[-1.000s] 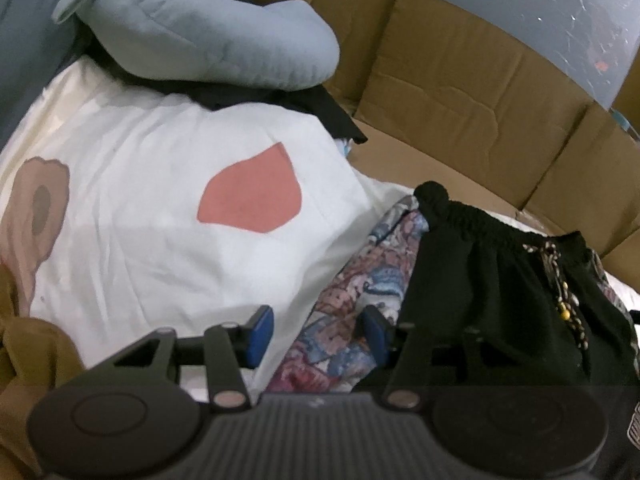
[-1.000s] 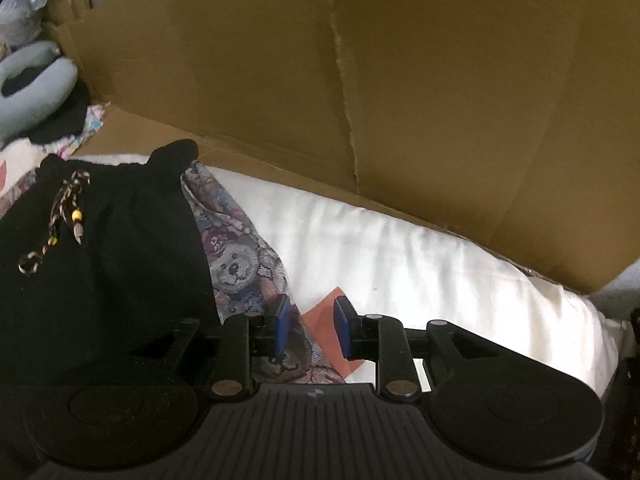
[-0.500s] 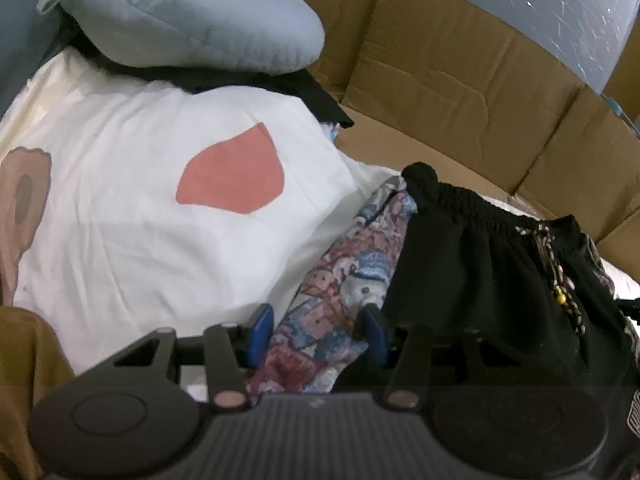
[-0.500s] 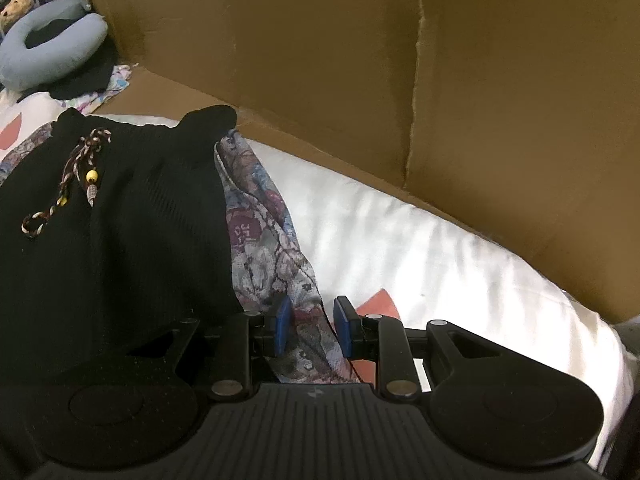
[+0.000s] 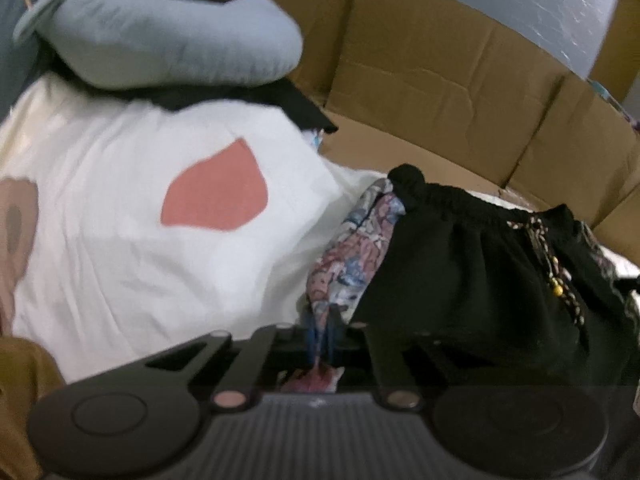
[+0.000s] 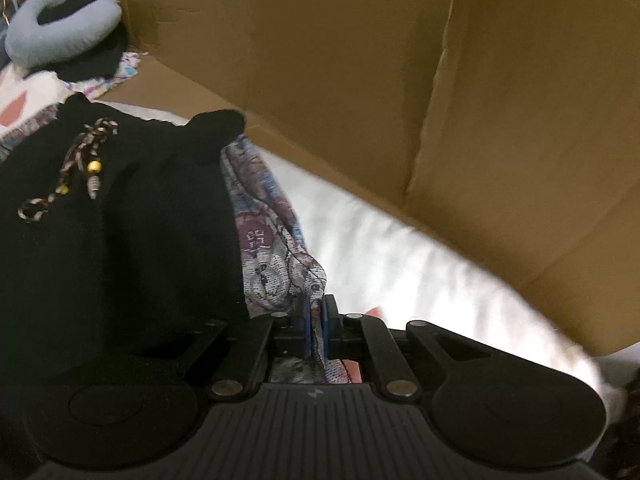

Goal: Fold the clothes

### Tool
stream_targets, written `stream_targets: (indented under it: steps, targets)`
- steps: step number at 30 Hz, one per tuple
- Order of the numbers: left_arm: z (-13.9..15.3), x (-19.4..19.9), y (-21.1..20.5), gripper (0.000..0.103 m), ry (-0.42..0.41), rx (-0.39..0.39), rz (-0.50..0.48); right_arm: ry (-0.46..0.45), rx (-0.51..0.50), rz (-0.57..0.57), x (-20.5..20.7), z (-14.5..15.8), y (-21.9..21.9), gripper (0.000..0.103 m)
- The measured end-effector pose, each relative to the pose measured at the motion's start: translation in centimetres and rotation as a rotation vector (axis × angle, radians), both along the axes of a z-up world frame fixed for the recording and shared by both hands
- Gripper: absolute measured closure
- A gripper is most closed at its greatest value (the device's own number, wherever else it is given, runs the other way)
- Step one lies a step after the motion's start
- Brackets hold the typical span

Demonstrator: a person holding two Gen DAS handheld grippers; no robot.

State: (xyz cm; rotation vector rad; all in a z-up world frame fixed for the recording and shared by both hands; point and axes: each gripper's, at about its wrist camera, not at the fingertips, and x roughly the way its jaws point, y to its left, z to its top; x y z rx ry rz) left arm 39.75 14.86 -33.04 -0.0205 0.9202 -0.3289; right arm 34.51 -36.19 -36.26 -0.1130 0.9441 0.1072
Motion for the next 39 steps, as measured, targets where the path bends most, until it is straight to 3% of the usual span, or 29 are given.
stream_targets:
  steps: [3,8,10,12,13,14,15,18,23,25,28,31,35,39]
  targets:
    - [0.1,-0.1,0.2,0.098,-0.035,0.024,0.018,-0.006,-0.022,-0.014,0.1,0.0,0.1,0.100]
    - [-0.9,0.6,-0.3,0.093,-0.008,0.068,0.009,-0.015,-0.059,-0.036,0.3,0.0,0.2,0.099]
    - [-0.6,0.9,0.0,0.079,0.005,0.037,0.026,-0.019,-0.074,-0.045,0.4,0.0,0.2,0.095]
    - [-0.3,1.0,0.2,0.066,0.003,0.001,0.017,-0.024,-0.078,-0.056,0.4,0.1,0.2,0.086]
    - [-0.2,0.9,0.2,0.060,-0.004,-0.004,0.004,-0.032,-0.033,-0.069,0.4,0.4,-0.4,0.080]
    - [-0.3,1.0,0.2,0.058,-0.003,-0.008,0.002,-0.037,-0.005,-0.075,0.5,0.5,-0.8,0.067]
    - [-0.3,1.1,0.2,0.058,-0.001,-0.013,0.001,-0.042,0.024,-0.081,0.5,0.7,-1.2,0.060]
    - [-0.8,1.7,0.7,0.059,0.019,-0.090,0.039,-0.054,0.105,-0.099,0.7,1.0,-2.3,0.059]
    - [-1.7,2.8,0.2,0.064,0.059,-0.114,0.046,-0.029,0.165,-0.142,1.9,-0.4,-3.4,0.059]
    - [-1.9,3.1,0.0,0.073,0.072,-0.127,0.046,-0.019,0.176,-0.134,2.1,-0.7,-3.1,0.059]
    - [-2.2,3.3,-0.2,0.091,0.091,-0.122,0.033,-0.004,0.186,-0.120,2.4,-1.1,-2.7,0.068]
    - [-1.8,3.1,-1.2,0.096,0.054,-0.043,0.002,0.039,0.125,-0.042,3.2,-0.7,-1.3,0.094]
    - [-0.9,2.9,-1.6,0.097,-0.020,0.031,0.009,0.037,-0.041,0.047,3.4,0.4,0.3,0.099]
    - [-0.6,3.0,-1.7,0.097,-0.058,0.095,-0.003,-0.019,-0.133,0.018,3.0,0.8,0.8,0.100]
